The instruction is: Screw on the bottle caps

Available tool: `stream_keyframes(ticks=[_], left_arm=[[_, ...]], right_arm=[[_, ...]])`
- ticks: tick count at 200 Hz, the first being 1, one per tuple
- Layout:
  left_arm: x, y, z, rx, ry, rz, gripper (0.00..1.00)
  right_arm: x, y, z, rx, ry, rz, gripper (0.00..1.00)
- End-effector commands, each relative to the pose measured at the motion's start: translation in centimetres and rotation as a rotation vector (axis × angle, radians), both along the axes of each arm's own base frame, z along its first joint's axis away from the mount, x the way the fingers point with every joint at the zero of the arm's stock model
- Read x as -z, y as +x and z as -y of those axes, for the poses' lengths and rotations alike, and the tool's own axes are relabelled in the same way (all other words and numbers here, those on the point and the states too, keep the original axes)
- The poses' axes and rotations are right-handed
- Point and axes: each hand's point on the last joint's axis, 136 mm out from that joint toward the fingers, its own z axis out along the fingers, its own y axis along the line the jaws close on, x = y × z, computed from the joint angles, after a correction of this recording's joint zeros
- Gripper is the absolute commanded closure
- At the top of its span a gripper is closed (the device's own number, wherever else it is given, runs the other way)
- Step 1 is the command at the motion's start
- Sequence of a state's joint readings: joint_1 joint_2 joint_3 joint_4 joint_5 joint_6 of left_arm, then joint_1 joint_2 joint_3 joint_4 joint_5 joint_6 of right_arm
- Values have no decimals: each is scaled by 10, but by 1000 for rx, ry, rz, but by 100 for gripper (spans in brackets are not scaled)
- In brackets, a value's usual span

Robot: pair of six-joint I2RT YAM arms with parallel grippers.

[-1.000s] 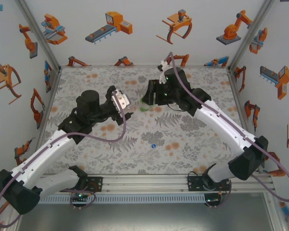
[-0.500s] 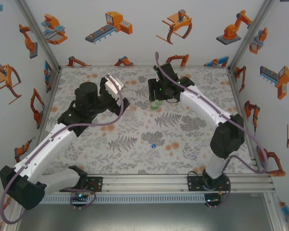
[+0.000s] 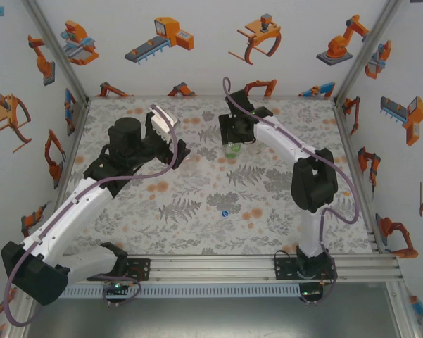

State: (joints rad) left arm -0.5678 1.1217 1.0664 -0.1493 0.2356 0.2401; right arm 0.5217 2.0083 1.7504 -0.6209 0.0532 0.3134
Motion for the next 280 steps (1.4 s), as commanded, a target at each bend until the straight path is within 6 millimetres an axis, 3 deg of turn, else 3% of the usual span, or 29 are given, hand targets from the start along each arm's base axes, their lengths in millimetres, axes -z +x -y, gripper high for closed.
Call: stream_keyframes(ticks=[1, 103, 122, 164, 197, 253, 280], left_arm=[[-9, -4, 4, 34, -28, 10, 18], [-11, -9, 4, 53, -35, 19, 18], [-13, -9, 3, 50, -43, 31, 18], [-15, -9, 0, 35, -41, 47, 18], [-15, -7, -3, 18, -36, 51, 18], [-9, 2, -8, -29, -7, 28, 17], [-9, 3, -9, -35, -13, 29, 17]], right_arm=[[-4, 15, -3, -3, -11, 38, 59], [18, 16, -3, 20, -11, 6, 40], [10, 18, -2, 26, -1, 29, 34], [-13, 19, 2, 30, -3, 76, 32], [-47, 16, 5, 27, 9, 126, 32], [-96, -5, 8, -28, 57, 195, 32], [-111, -21, -2, -85, 110, 224, 33]])
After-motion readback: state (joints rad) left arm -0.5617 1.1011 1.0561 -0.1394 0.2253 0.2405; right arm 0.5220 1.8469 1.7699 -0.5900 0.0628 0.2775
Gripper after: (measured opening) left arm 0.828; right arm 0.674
